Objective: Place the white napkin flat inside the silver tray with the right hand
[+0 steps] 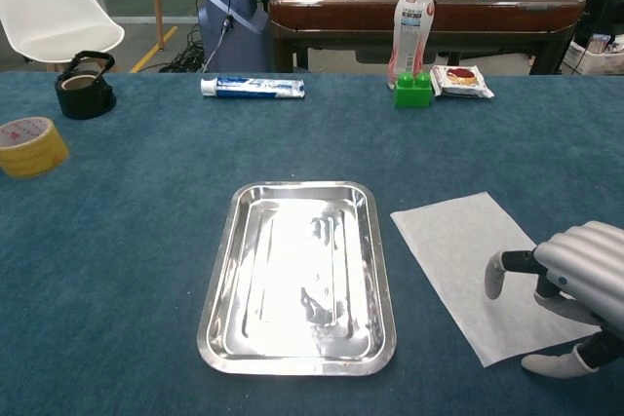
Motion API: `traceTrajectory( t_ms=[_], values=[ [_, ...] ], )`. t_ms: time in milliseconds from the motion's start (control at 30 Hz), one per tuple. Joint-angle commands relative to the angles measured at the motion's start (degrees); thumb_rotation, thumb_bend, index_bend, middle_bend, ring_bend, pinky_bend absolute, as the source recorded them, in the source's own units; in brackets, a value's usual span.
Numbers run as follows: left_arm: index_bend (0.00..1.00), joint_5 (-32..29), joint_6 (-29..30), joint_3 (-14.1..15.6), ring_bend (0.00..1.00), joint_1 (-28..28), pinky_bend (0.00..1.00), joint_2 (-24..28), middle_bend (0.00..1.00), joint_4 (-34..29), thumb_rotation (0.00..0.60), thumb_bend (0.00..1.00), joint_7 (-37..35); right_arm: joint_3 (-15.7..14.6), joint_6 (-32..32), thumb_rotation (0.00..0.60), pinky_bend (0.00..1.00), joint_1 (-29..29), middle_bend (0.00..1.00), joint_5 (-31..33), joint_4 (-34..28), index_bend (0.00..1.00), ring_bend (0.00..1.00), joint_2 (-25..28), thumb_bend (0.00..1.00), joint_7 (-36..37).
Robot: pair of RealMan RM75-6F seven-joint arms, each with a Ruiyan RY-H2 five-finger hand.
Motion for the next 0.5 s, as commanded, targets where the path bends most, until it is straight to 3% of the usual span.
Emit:
traceTrajectory(
  t_ms=[33, 500],
  values=[
    [0.33, 0.0, 0.1, 0.0, 0.30, 0.0, 0.49, 0.1, 0.36, 0.0, 0.600, 0.11, -0.1, 0.1, -0.2, 0.600, 1.00, 0.1, 1.00, 0.3, 0.4, 0.43, 1.00, -0.3, 0.00, -0.2],
    [0.33, 0.1, 0.1, -0.1, 0.30, 0.1, 0.49, 0.1, 0.36, -0.1, 0.600, 0.11, -0.2, 0.7, 2.1, 0.600, 1.00, 0.1, 1.00, 0.1, 2.0, 0.43, 1.00, -1.3, 0.00, 1.3]
  ],
)
